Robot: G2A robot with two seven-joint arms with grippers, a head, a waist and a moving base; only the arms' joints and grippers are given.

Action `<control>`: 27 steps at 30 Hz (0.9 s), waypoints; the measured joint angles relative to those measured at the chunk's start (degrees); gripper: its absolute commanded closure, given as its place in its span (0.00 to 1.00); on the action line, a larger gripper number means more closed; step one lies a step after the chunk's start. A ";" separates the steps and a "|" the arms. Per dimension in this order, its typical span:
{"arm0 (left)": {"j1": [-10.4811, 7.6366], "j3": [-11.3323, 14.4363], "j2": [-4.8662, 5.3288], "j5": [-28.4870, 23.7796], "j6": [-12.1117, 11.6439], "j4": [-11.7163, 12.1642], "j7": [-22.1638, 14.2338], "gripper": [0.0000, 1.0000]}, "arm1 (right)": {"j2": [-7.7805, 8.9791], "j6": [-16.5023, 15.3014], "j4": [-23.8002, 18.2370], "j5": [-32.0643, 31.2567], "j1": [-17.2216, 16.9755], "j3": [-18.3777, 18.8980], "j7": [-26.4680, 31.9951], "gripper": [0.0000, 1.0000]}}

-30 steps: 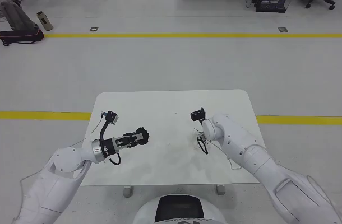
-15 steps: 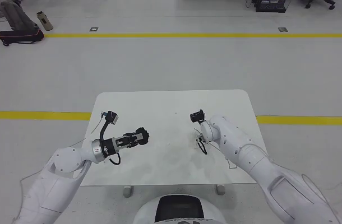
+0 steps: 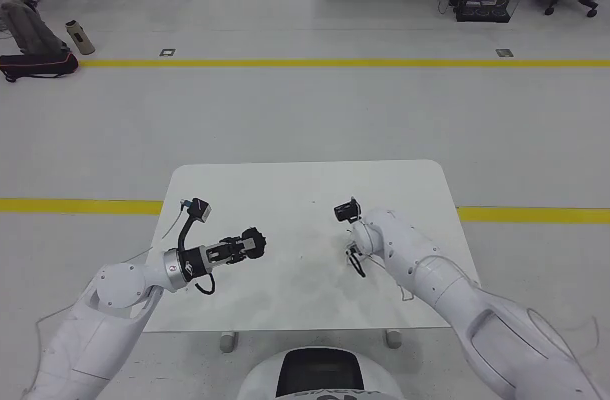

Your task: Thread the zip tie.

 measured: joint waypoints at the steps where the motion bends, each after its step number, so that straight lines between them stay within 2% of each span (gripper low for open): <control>1: 0.00 0.00 0.00 0.00 0.00 0.00 0.00 1.00 | -0.31 0.06 0.55 -0.08 0.16 -0.20 -0.10 0.78; 15: 0.00 0.00 0.00 0.00 0.00 0.00 0.00 1.00 | -2.93 0.83 5.24 -1.67 1.32 -1.22 -1.35 0.76; 27: 0.00 0.00 0.00 0.00 0.00 0.00 0.00 1.00 | -5.06 0.51 9.75 -2.01 2.37 -1.36 -1.86 0.82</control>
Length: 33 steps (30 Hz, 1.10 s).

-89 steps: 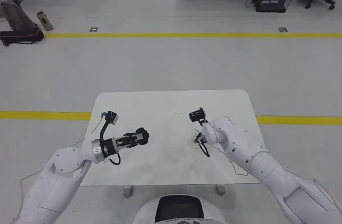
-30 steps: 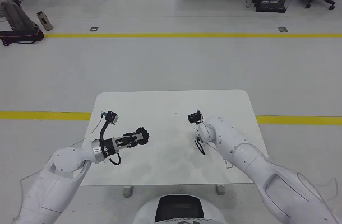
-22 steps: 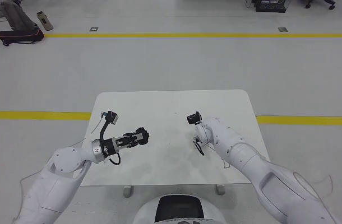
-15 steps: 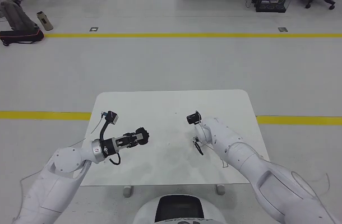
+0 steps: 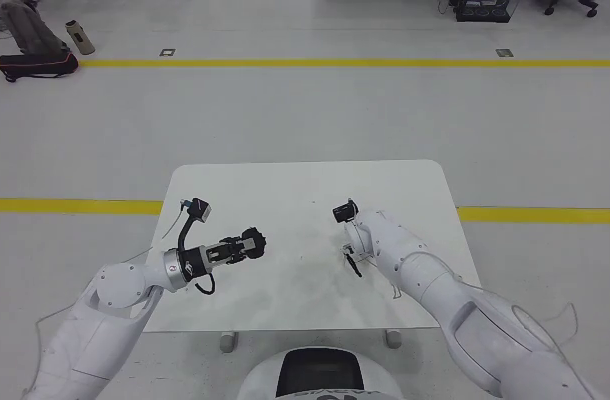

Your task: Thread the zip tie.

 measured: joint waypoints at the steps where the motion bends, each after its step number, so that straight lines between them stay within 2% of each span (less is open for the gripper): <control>1: 0.00 0.00 0.00 0.00 0.00 0.00 0.00 1.00 | -0.19 -0.09 0.37 0.01 0.10 0.03 -0.12 0.82; 6: 0.00 0.00 0.00 0.00 0.00 0.00 0.00 1.00 | -0.85 -0.54 1.72 -0.02 0.39 0.23 -0.57 0.87; 8: 0.00 0.00 0.00 0.00 0.00 0.00 0.00 1.00 | -1.09 -0.70 2.30 -0.04 0.50 0.35 -0.69 0.85; 11: 0.00 0.00 0.00 0.00 0.00 0.00 0.00 1.00 | -1.41 -0.03 2.89 -0.63 0.71 0.40 -0.76 0.76; 15: 0.00 0.00 0.00 0.00 0.00 0.00 0.00 1.00 | -1.84 1.29 3.10 -1.91 0.85 0.23 -0.13 0.73; 19: 0.00 0.00 0.00 0.00 0.00 0.00 0.00 1.00 | -2.29 1.06 3.62 -2.12 0.72 0.34 0.10 0.73; 29: 0.00 0.00 0.00 0.00 0.00 0.00 0.00 1.00 | -3.61 0.96 6.41 -2.33 0.84 0.61 -0.66 0.84; 33: 0.00 0.00 0.00 0.00 0.00 0.00 0.00 1.00 | -4.13 0.92 7.97 -2.04 1.05 0.91 -1.33 1.00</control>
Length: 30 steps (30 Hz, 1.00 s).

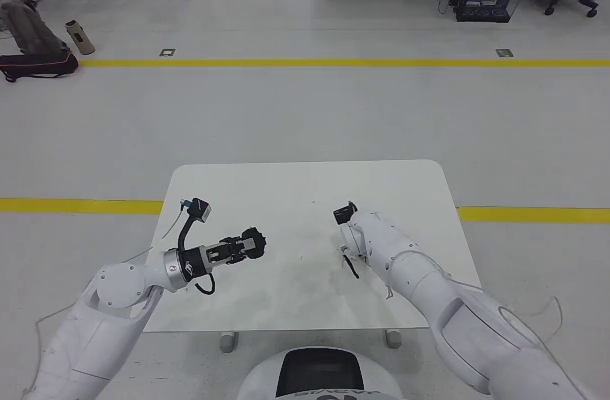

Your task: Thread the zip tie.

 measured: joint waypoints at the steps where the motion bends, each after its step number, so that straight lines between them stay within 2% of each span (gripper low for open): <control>1: 0.00 0.00 0.00 0.00 0.00 0.00 0.00 1.00 | -0.16 -0.04 0.42 0.06 0.09 0.09 -0.19 1.00; 12: 0.00 0.00 0.00 0.00 0.00 0.00 0.00 1.00 | -1.16 -0.37 2.11 -0.41 0.77 0.74 -1.37 1.00; 13: 0.00 0.00 0.00 0.00 0.00 0.00 0.00 1.00 | -1.20 -0.25 2.15 -0.58 0.80 0.83 -1.41 0.88; 15: 0.00 0.00 0.00 0.00 0.00 0.00 0.00 1.00 | -1.24 -0.06 2.23 -0.85 0.81 0.98 -1.46 0.73; 17: 0.00 0.00 0.00 0.00 0.00 0.00 0.00 1.00 | -1.29 0.13 2.42 -1.15 0.77 1.14 -1.46 0.69; 30: 0.00 0.00 0.00 0.00 0.00 0.00 0.00 1.00 | -1.77 -1.09 4.31 -0.77 0.76 2.64 -1.89 0.74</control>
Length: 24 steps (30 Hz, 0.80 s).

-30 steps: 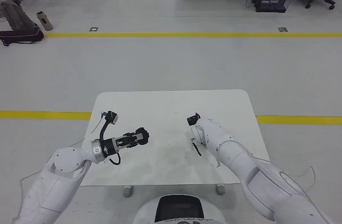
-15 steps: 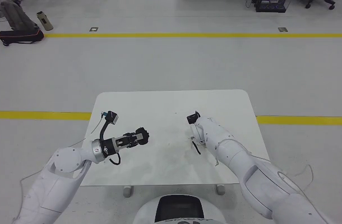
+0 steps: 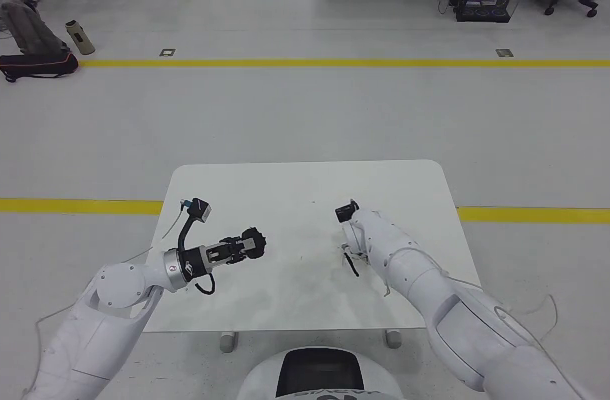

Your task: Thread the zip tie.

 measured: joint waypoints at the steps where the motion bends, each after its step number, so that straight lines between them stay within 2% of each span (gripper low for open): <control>1: 0.00 0.00 0.00 0.00 0.00 0.00 0.00 1.00 | -0.05 -0.21 0.31 0.19 0.00 0.18 -0.08 0.75; 2: 0.00 0.00 0.00 0.00 0.00 0.00 0.00 1.00 | -0.09 -0.39 0.54 0.33 0.01 0.31 -0.14 0.76; 4: 0.00 0.00 0.00 0.00 0.00 0.00 0.00 1.00 | -0.19 -0.73 1.07 0.53 0.06 0.55 -0.32 0.84; 7: 0.00 0.00 0.00 0.00 0.00 0.00 0.00 1.00 | -0.35 -1.07 1.79 0.70 0.12 0.83 -0.59 1.00; 15: 0.00 0.00 0.00 0.00 0.00 0.00 0.00 1.00 | -0.71 -1.14 2.11 0.30 0.53 1.27 -1.03 1.00; 24: 0.00 0.00 0.00 0.00 0.00 0.00 0.00 1.00 | 0.05 -0.93 -1.19 -0.97 0.69 2.63 0.35 1.00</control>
